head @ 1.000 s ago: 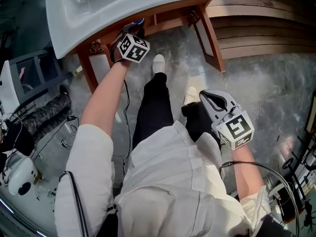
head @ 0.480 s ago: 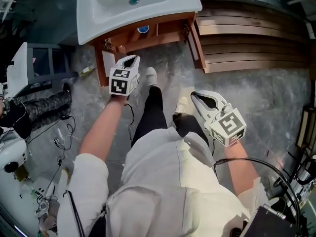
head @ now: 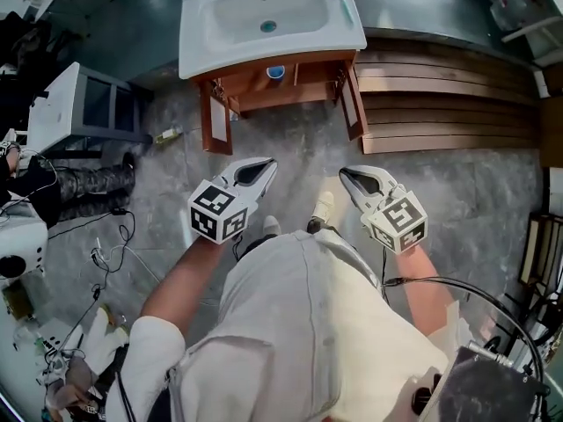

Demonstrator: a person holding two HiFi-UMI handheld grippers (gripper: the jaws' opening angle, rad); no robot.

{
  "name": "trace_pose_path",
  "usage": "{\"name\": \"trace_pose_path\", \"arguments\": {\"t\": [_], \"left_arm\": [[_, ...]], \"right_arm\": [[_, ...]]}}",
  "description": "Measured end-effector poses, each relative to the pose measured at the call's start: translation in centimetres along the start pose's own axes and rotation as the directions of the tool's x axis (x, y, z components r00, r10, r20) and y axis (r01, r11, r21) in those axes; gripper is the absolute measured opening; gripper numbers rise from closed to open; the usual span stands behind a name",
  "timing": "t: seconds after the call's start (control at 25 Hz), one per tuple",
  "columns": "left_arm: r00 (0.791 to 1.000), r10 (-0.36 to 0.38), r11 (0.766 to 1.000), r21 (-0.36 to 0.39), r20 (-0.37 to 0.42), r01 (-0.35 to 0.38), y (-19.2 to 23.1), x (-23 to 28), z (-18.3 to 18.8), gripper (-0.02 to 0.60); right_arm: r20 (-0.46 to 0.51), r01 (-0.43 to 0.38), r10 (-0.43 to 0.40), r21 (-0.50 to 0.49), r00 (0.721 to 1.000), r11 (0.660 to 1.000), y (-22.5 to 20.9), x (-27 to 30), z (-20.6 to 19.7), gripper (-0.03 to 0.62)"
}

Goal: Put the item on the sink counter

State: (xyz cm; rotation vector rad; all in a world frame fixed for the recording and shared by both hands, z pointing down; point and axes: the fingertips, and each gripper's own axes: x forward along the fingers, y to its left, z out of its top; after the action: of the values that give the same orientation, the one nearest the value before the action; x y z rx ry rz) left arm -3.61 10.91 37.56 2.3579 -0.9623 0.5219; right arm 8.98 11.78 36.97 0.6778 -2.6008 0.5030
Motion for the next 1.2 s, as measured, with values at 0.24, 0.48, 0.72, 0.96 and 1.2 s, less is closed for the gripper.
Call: {"name": "trace_pose_path", "arguments": {"t": [0.24, 0.48, 0.72, 0.96, 1.2], "left_arm": [[0.999, -0.027, 0.997, 0.070, 0.041, 0.024, -3.1, -6.1, 0.4, 0.006], [0.997, -0.055, 0.997, 0.062, 0.047, 0.052, -3.7, -11.2, -2.5, 0.006], [0.995, -0.089, 0.994, 0.070, 0.049, 0.086, -4.0, -15.0, -5.0, 0.006], [0.995, -0.099, 0.992, 0.086, 0.020, 0.097, -4.1, -17.0, -7.7, 0.006], [0.992, -0.124, 0.989, 0.085, 0.025, 0.121, -4.6, -17.9, -8.7, 0.006]], "right_arm": [[0.012, 0.031, -0.031, -0.036, 0.999, 0.999, 3.9, 1.0, 1.7, 0.006], [0.011, 0.023, -0.022, -0.069, 1.000, 0.997, 10.5, 2.7, 2.8, 0.006], [0.011, 0.033, -0.032, -0.095, 0.999, 0.995, 15.7, 3.8, 2.8, 0.005], [0.013, 0.051, -0.050, -0.080, 0.999, 0.995, 19.2, 4.6, 1.8, 0.005], [-0.006, 0.033, -0.034, -0.112, 0.999, 0.993, 21.7, 5.4, 1.4, 0.005]]}}
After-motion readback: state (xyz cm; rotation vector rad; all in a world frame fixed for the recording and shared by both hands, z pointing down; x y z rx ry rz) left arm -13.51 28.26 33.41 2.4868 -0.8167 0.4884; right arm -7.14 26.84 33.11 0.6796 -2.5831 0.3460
